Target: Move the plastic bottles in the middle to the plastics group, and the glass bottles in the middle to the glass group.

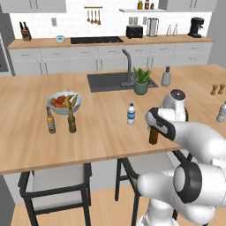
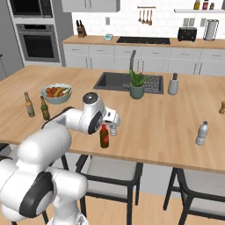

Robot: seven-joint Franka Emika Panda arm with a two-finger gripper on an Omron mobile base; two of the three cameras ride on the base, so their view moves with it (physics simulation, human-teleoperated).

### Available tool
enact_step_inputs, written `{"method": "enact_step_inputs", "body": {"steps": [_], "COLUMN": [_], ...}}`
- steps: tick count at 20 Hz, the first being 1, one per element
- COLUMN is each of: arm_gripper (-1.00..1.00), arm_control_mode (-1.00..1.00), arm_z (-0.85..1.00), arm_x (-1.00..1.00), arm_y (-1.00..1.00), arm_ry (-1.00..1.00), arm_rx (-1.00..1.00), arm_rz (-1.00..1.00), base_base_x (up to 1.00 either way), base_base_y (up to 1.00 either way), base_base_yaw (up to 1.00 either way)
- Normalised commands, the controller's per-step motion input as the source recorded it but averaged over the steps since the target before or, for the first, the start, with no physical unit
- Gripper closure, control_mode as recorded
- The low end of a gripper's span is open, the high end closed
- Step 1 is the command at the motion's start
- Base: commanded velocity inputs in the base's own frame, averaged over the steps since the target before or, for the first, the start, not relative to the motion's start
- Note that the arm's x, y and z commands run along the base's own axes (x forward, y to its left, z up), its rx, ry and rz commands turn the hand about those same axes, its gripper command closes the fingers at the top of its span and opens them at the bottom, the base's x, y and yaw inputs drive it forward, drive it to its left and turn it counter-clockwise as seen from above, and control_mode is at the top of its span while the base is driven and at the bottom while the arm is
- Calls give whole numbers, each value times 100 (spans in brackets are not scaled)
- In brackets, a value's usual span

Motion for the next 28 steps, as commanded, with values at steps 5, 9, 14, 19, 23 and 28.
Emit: {"method": "enact_step_inputs", "body": {"steps": [5,9,14,19,23,28], "arm_gripper": [-100,-100,-100,-100,-100,-100], "arm_control_mode": [-100,-100,-100,-100,-100,-100], "arm_z": [-12,-22,-14,-20,-10,-8], "arm_x": [20,0,0,1,14,10], "arm_y": [1,0,0,0,0,0], "arm_ry": [1,0,0,0,0,0], "arm_rx": [0,0,0,0,0,0], "arm_rz": [0,0,0,0,0,0], "base_base_x": [0,0,0,0,0,0], "base_base_y": [0,0,0,0,0,0], "base_base_yaw": [0,0,0,0,0,0]}}
